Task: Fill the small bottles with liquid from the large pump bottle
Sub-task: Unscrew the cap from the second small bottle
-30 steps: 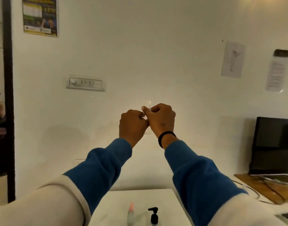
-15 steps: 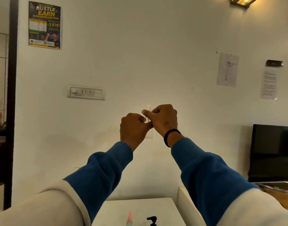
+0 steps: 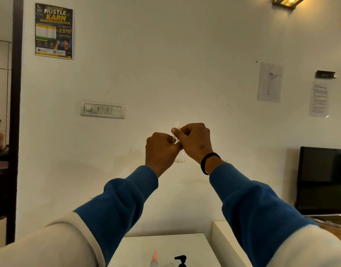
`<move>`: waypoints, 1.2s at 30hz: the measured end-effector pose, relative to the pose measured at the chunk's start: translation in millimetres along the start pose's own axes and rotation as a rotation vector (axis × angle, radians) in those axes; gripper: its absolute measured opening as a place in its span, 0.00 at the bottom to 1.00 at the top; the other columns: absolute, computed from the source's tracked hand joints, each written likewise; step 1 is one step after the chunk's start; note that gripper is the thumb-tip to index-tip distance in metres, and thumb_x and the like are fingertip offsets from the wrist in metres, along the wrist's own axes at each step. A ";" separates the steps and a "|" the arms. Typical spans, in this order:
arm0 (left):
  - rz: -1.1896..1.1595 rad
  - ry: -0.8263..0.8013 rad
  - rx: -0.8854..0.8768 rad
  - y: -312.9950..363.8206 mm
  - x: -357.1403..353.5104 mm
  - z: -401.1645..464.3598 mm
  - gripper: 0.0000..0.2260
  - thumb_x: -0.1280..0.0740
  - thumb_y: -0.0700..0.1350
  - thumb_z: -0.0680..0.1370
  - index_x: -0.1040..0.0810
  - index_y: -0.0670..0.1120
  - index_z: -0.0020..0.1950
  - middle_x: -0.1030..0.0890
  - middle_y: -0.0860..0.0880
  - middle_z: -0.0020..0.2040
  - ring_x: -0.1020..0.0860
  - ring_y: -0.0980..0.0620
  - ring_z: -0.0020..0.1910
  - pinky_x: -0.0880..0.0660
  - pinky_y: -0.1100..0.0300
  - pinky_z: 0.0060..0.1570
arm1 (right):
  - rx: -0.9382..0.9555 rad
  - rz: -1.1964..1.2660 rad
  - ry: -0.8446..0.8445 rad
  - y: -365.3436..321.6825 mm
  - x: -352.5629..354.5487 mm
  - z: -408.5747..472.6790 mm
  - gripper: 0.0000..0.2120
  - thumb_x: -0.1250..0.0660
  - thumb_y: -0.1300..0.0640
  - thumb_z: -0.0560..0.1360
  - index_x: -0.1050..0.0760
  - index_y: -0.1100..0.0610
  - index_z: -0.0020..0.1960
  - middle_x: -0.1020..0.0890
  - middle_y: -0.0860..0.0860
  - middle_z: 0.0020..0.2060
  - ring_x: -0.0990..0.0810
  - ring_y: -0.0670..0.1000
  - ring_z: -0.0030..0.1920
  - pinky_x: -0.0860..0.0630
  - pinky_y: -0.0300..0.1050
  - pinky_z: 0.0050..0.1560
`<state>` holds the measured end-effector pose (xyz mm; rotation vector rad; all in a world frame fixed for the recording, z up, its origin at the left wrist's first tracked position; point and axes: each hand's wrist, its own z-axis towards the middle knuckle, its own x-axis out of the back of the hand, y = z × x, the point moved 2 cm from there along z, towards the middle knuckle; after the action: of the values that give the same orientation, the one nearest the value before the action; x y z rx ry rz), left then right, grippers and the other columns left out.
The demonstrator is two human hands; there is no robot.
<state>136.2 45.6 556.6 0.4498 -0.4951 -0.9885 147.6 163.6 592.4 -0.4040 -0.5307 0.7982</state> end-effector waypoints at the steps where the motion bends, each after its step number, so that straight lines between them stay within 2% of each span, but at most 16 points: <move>1: -0.001 -0.008 0.000 -0.8 0.5 0.4 0.13 0.24 0.51 0.74 0.15 0.41 0.38 0.23 0.55 0.28 0.26 0.58 0.26 0.35 0.69 0.32 | 0.004 0.013 -0.015 0.2 0.0 -0.4 0.15 0.26 0.48 0.75 0.18 0.60 0.38 0.19 0.50 0.30 0.21 0.47 0.32 0.24 0.39 0.38; 3: 0.015 -0.027 -0.007 -1.5 1.9 0.5 0.14 0.23 0.52 0.73 0.17 0.42 0.35 0.25 0.56 0.26 0.27 0.58 0.25 0.37 0.71 0.30 | -0.008 0.035 -0.054 2.7 -0.3 0.1 0.16 0.28 0.49 0.76 0.18 0.62 0.39 0.18 0.54 0.31 0.22 0.48 0.31 0.24 0.38 0.37; 6: 0.035 -0.068 0.007 -6.4 2.4 0.4 0.15 0.21 0.55 0.71 0.17 0.44 0.36 0.20 0.50 0.30 0.22 0.53 0.29 0.32 0.65 0.32 | -0.070 0.071 -0.172 8.8 1.0 2.8 0.20 0.29 0.49 0.77 0.21 0.67 0.40 0.19 0.61 0.33 0.25 0.50 0.32 0.23 0.49 0.38; 9: 0.070 -0.091 0.034 -10.9 2.3 0.6 0.17 0.20 0.58 0.69 0.21 0.47 0.34 0.19 0.50 0.32 0.22 0.51 0.32 0.32 0.62 0.35 | -0.065 -0.038 -0.256 4.0 10.3 14.3 0.22 0.28 0.38 0.73 0.21 0.59 0.44 0.20 0.50 0.37 0.24 0.47 0.35 0.28 0.41 0.37; 11: 0.065 -0.096 0.055 -9.8 1.6 0.4 0.18 0.20 0.58 0.68 0.23 0.49 0.33 0.21 0.52 0.32 0.22 0.54 0.32 0.33 0.64 0.35 | -0.048 -0.139 -0.329 -9.0 18.2 27.0 0.26 0.28 0.34 0.71 0.21 0.58 0.46 0.18 0.51 0.39 0.24 0.48 0.34 0.27 0.41 0.35; 13: 0.058 -0.093 0.058 -4.8 -0.5 0.0 0.19 0.20 0.59 0.68 0.26 0.51 0.31 0.22 0.55 0.31 0.24 0.56 0.31 0.34 0.66 0.34 | -0.016 -0.296 -0.478 -23.5 22.3 39.7 0.24 0.28 0.37 0.72 0.20 0.60 0.43 0.17 0.55 0.35 0.24 0.50 0.29 0.24 0.42 0.30; 15: 0.038 -0.085 0.049 -0.3 -2.2 -0.2 0.19 0.20 0.59 0.67 0.27 0.52 0.29 0.22 0.54 0.30 0.23 0.55 0.30 0.31 0.65 0.34 | 0.028 -0.485 -0.599 -35.3 23.5 50.4 0.21 0.28 0.43 0.75 0.21 0.62 0.40 0.19 0.56 0.32 0.24 0.52 0.29 0.23 0.44 0.32; 18: -0.029 -0.086 0.061 2.4 -6.3 -1.1 0.19 0.19 0.58 0.67 0.25 0.51 0.28 0.19 0.50 0.29 0.19 0.49 0.32 0.26 0.59 0.36 | 0.012 -0.566 -0.751 -46.0 27.6 60.9 0.17 0.28 0.49 0.76 0.19 0.65 0.45 0.19 0.57 0.34 0.23 0.54 0.32 0.21 0.46 0.37; 21: -0.060 -0.101 0.081 2.6 -8.2 -5.8 0.19 0.19 0.58 0.67 0.25 0.51 0.28 0.19 0.49 0.30 0.18 0.48 0.33 0.24 0.57 0.37 | -0.052 -0.526 -0.913 -53.0 31.6 63.4 0.10 0.28 0.58 0.76 0.19 0.64 0.52 0.17 0.58 0.41 0.22 0.53 0.36 0.19 0.47 0.43; 22: -0.061 -0.103 0.082 2.8 -8.3 -7.0 0.19 0.19 0.58 0.67 0.25 0.50 0.29 0.19 0.50 0.30 0.17 0.48 0.33 0.22 0.56 0.38 | -0.062 -0.513 -0.936 -54.1 32.5 64.1 0.09 0.28 0.59 0.76 0.19 0.63 0.53 0.16 0.58 0.44 0.20 0.54 0.38 0.18 0.48 0.46; 24: -0.064 -0.098 0.090 2.9 -7.3 -7.4 0.18 0.20 0.58 0.68 0.22 0.48 0.31 0.18 0.50 0.30 0.17 0.48 0.33 0.21 0.53 0.41 | -0.082 -0.503 -0.930 -54.5 32.4 66.1 0.13 0.26 0.54 0.75 0.20 0.62 0.54 0.15 0.59 0.48 0.18 0.55 0.39 0.16 0.49 0.47; 27: -0.083 -0.085 0.106 3.8 -5.0 -6.5 0.20 0.20 0.58 0.67 0.24 0.47 0.29 0.18 0.47 0.29 0.17 0.44 0.33 0.20 0.47 0.42 | -0.080 -0.585 -0.838 -53.8 34.1 67.2 0.22 0.27 0.43 0.74 0.20 0.63 0.49 0.16 0.57 0.38 0.21 0.52 0.30 0.19 0.43 0.35; 29: -0.085 -0.084 0.105 5.1 -5.0 -7.4 0.21 0.19 0.58 0.67 0.26 0.48 0.27 0.19 0.45 0.29 0.17 0.42 0.34 0.21 0.46 0.41 | -0.068 -0.584 -0.841 -52.5 35.5 67.4 0.19 0.27 0.46 0.76 0.19 0.64 0.47 0.19 0.55 0.33 0.24 0.50 0.28 0.23 0.41 0.32; 31: -0.088 -0.083 0.102 5.9 -6.1 -9.0 0.21 0.19 0.57 0.67 0.26 0.48 0.28 0.19 0.48 0.29 0.17 0.44 0.34 0.21 0.49 0.40 | -0.076 -0.529 -0.880 -51.6 37.5 68.0 0.14 0.26 0.52 0.76 0.19 0.64 0.47 0.18 0.55 0.34 0.23 0.50 0.29 0.22 0.42 0.35; 34: -0.076 -0.097 0.092 5.4 -8.4 -13.4 0.19 0.19 0.58 0.67 0.23 0.47 0.30 0.19 0.50 0.30 0.19 0.49 0.32 0.24 0.57 0.35 | -0.121 -0.465 -0.958 -51.5 40.2 66.5 0.07 0.27 0.62 0.75 0.19 0.64 0.51 0.16 0.58 0.39 0.19 0.52 0.34 0.18 0.45 0.41; 36: -0.067 -0.102 0.080 4.5 -9.0 -15.3 0.19 0.19 0.57 0.67 0.24 0.48 0.30 0.20 0.52 0.29 0.20 0.50 0.31 0.27 0.61 0.35 | -0.147 -0.446 -0.988 -49.9 39.7 64.8 0.07 0.29 0.64 0.76 0.20 0.63 0.54 0.16 0.60 0.44 0.18 0.54 0.37 0.18 0.46 0.43</move>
<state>144.0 57.6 545.2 0.4915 -0.6162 -1.0626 160.7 171.3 682.0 0.0163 -1.5475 0.4806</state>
